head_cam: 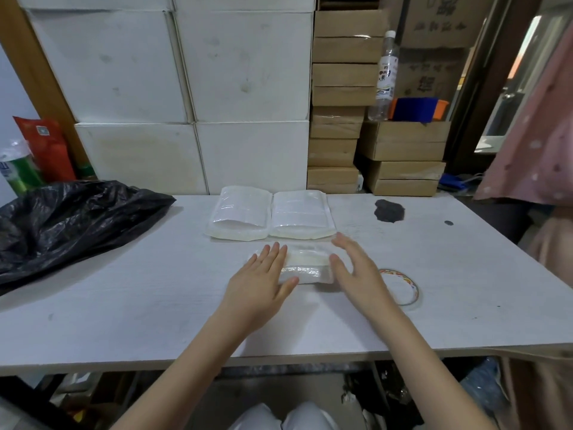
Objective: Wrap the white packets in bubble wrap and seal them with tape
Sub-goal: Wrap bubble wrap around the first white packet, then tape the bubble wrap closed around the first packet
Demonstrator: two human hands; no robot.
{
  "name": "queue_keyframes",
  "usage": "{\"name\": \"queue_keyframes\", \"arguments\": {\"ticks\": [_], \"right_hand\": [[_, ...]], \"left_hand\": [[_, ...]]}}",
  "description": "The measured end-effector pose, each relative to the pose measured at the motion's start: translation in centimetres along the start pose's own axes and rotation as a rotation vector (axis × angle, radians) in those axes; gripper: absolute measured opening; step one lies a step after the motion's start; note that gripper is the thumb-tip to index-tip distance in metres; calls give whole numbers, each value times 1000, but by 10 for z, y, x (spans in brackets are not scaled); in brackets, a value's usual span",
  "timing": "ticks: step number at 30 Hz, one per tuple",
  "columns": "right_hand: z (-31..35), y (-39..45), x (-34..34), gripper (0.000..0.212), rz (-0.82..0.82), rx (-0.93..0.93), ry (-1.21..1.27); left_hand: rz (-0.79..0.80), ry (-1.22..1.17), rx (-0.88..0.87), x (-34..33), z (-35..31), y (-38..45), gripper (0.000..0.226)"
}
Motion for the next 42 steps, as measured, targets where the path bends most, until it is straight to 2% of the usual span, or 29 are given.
{"name": "queue_keyframes", "arguments": {"ticks": [1,3,7,10,15,18,22,25,27,31,36,38,40,42], "right_hand": [[-7,-2,13,38,-56,9,-125],[-23,-8,36,39,-61,-41,-344],[-45,-25,63,38,108,-149,-478],[-50,-28,65,31,140,-149,-551],[-45,-26,58,16,62,-89,-638],[-29,-20,58,3,-79,4,-338],[6,-9,48,21,-144,190,90],[27,0,31,20,-119,266,299],[34,8,16,20,-98,275,357],[35,16,-9,25,-67,259,458],[22,18,-29,14,-47,221,484],[18,19,-36,13,-36,198,463],[14,18,-40,21,-27,183,452],[11,17,-43,28,-29,172,445]], "left_hand": [[0,1,-9,0,1,0,75],[-13,2,-20,0,3,-1,80],[-33,-19,-56,4,2,-3,76],[-13,-38,-52,10,-1,-4,81],[29,-116,11,19,-5,0,45],[-5,-149,43,24,-4,7,39],[-114,-196,143,31,-4,19,27],[-187,-61,177,35,-9,26,22],[-235,11,158,38,-13,29,22],[-189,-283,149,32,-10,30,17],[-209,-355,124,25,-3,24,18],[-249,-494,176,26,1,21,18],[-313,-688,229,29,6,17,16],[-366,-785,214,31,7,12,23]]}}
Point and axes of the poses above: each hand's wrist, its own y-axis towards the middle knuckle, its own x-axis out of the back of the hand, z = x × y, the point moved 4 cm from there along y, towards the middle knuckle, and after that the axes turned 4 degrees about y, right-handed, at the moved point
